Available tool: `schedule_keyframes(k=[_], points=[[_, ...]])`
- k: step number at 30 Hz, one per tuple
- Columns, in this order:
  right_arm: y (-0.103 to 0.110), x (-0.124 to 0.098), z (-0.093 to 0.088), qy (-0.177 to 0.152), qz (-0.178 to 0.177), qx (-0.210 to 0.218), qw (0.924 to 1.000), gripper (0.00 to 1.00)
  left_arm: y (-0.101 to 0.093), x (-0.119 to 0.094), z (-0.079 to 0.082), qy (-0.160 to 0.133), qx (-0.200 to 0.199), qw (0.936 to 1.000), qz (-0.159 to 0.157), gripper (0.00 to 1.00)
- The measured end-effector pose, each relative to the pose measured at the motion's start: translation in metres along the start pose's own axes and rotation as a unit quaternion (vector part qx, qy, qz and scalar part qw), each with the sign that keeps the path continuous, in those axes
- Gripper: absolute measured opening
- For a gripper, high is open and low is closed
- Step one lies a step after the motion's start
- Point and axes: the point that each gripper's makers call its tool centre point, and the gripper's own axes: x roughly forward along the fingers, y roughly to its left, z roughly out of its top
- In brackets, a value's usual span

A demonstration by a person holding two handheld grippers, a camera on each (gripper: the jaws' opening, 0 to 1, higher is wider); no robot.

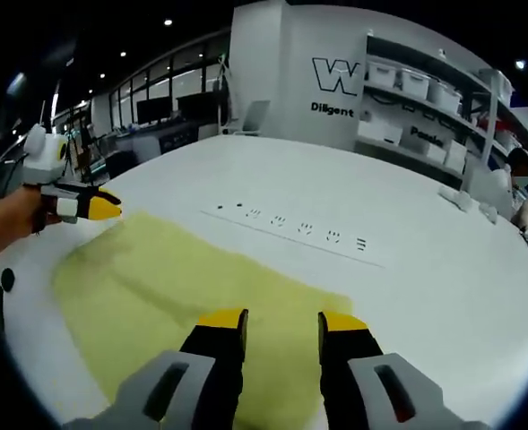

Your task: Fold the garment on the visible template until the final outline fits inside the template.

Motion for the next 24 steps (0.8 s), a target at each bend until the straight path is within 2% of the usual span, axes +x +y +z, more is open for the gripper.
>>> schedule_keyframes(k=[24], points=[[0.020, -0.050, -0.012, -0.010, -0.003, 0.017, 0.9998, 0.43, -0.029, -0.050, -0.009, -0.005, -0.002, 1.0000, -0.006, 0.47]])
